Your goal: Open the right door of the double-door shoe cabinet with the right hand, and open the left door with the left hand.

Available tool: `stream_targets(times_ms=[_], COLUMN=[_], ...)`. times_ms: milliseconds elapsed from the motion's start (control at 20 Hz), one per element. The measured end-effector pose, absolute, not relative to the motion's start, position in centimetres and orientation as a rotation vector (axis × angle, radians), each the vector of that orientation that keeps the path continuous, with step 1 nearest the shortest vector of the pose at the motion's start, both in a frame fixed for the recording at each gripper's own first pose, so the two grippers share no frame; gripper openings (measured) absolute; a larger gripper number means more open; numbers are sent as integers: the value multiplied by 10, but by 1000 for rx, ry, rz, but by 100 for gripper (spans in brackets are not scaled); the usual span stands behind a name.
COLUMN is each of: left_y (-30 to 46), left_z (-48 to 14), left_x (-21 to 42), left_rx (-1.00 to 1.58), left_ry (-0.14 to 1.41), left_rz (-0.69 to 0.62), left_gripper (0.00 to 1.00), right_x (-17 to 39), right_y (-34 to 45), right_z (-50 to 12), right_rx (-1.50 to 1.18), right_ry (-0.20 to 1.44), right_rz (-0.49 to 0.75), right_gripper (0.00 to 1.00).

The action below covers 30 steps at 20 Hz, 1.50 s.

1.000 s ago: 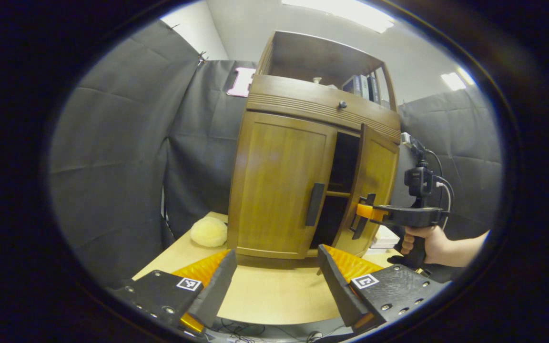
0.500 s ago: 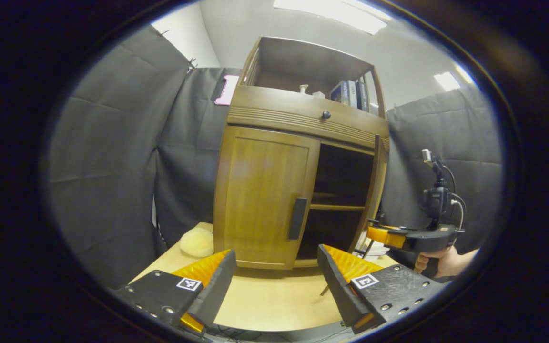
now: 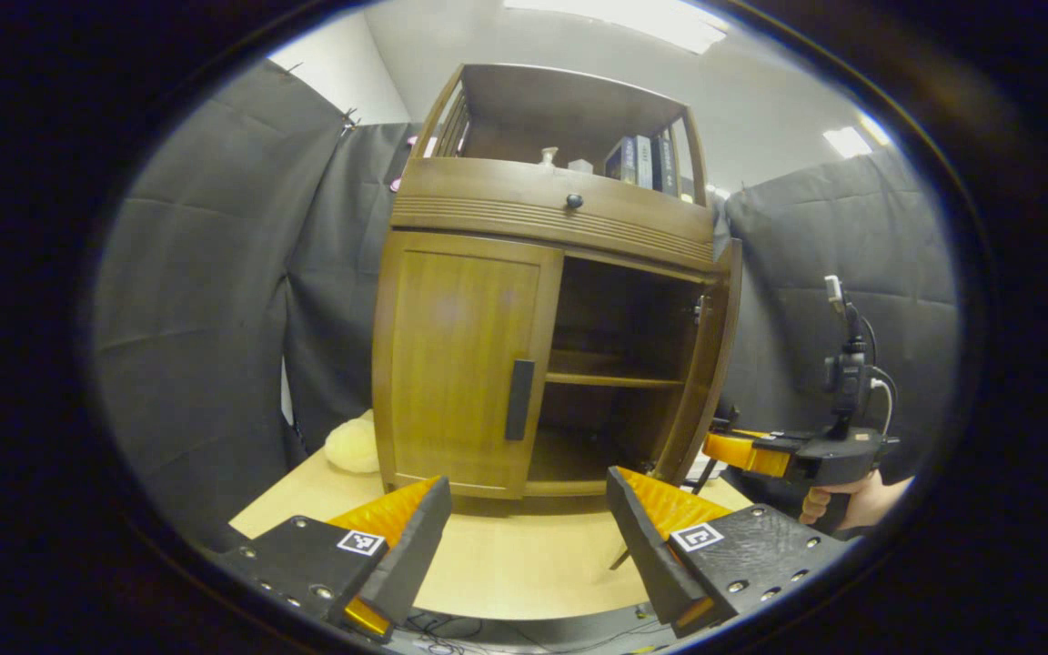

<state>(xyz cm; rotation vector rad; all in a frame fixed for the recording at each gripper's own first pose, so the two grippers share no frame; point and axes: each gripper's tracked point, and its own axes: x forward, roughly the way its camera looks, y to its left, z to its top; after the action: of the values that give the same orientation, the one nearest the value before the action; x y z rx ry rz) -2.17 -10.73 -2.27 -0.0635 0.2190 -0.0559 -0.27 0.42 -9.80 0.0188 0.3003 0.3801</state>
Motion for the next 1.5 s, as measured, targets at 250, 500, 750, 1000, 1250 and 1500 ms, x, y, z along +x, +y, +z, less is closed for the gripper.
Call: stream_targets(times_ms=[250,500,750,1000,1250,1500], left_y=[-155,-183,-192,-201,-211,-220], left_z=[-48,-51,-48,-50,-43,-44], left_x=[-38,-36,-43,-46,-46,-41], left_rx=[-37,-26,-22,-3,-13,-1], left_ry=[215,214,206,204,194,192], left_rz=[-87,-126,-125,-121,-151,-164], left_gripper=[100,100,100,100,100,100], right_x=[-11,-12,-9,-4,-10,-21], right_y=[-35,-72,-111,-146,-146,-148], right_z=[-97,-96,-96,-94,-97,-98], right_rx=[50,24,32,77,51,73], right_ry=[271,264,257,216,192,200], right_rz=[382,362,294,290,323,323], right_gripper=[8,4,7,7,6,7])
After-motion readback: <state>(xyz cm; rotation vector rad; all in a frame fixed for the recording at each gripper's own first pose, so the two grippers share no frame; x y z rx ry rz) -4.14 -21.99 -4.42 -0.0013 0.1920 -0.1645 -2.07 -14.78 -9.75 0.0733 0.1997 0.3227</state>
